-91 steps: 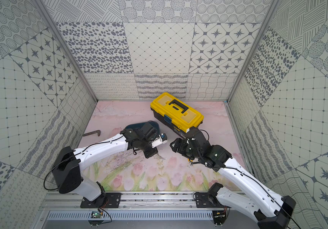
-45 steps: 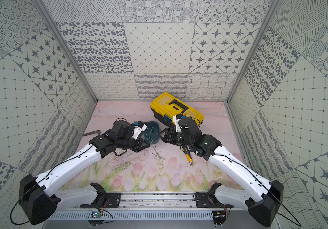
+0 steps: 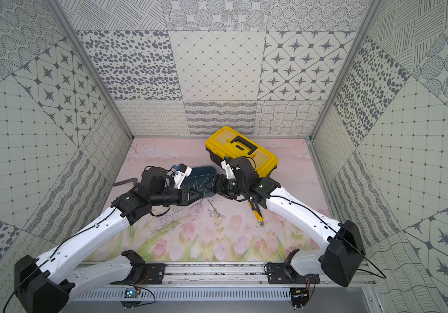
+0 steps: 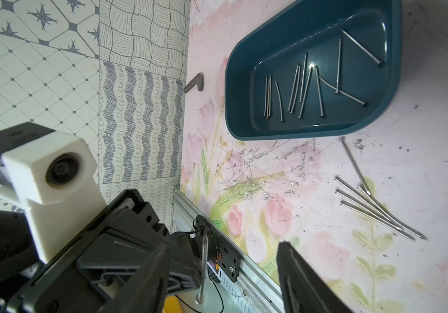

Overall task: Put the nails on the desktop into the storage box
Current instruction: Pick up the nail from the center of the board.

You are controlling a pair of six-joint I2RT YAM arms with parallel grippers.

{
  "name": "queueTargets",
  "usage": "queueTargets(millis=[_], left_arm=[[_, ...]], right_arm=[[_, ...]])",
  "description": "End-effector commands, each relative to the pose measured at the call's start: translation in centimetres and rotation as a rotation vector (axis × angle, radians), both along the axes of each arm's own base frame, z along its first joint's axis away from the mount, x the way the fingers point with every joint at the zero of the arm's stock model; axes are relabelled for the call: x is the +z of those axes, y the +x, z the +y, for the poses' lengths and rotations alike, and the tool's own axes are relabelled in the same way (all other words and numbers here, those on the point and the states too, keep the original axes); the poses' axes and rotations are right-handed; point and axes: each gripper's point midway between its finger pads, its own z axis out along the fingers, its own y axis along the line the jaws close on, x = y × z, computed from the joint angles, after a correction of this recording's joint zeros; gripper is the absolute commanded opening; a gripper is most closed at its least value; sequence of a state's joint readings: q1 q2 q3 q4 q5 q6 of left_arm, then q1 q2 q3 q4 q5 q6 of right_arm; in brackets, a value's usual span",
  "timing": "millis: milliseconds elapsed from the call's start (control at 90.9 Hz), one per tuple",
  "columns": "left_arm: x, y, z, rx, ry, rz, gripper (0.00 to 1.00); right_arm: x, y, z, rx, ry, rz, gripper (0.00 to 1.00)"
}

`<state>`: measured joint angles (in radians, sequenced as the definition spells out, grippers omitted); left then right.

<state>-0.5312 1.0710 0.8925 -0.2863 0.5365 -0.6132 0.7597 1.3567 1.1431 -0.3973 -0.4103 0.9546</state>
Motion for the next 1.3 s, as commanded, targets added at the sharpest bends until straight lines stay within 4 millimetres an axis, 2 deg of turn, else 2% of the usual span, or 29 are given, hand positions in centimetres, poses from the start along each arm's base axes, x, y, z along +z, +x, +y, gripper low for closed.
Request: queueTargets(millis=[0,220,572,803,1024,1134,1178,1222,1288], left_arm=[[1.6,0.7,-0.3,0.014,-0.073,-0.012,0.0],[1.7,1.0,-0.2,0.025,-0.074,-0.017,0.0],[2.0,1.1,0.0,0.036,-0.083,-0.02,0.0],[2.4,1.1,0.3,0.049,-0.093,-0.026,0.0],[2.6,0.9,0.7,0.059,-0.093,-0.024,0.0],[2.9,0.9,1.1,0.065,-0.099,-0.018,0.0],[3.0,1.0,1.5,0.079,-0.098,-0.009,0.11],[3.1,1.1,2.1,0.104,-0.088,0.004,0.28],[3.6,1.2,3.2,0.145,-0.078,0.004,0.47]], right_arm=[[3.5,0.1,2.3,0.035,0.113,-0.047,0.64],[3.3,-0.2,2.6,0.02,0.145,-0.019,0.54],[2.6,-0.1,2.4,-0.01,0.145,0.001,0.44],[2.2,0.0,2.5,-0.023,0.141,0.006,0.28],[2.3,0.0,2.6,-0.02,0.121,-0.012,0.05],[2.4,0.1,2.4,-0.011,0.08,-0.04,0.0],[2.5,0.2,2.3,-0.005,0.064,-0.052,0.0],[2.4,0.3,2.3,0.005,0.039,-0.065,0.0],[2.5,0.5,2.3,0.026,-0.005,-0.091,0.0]])
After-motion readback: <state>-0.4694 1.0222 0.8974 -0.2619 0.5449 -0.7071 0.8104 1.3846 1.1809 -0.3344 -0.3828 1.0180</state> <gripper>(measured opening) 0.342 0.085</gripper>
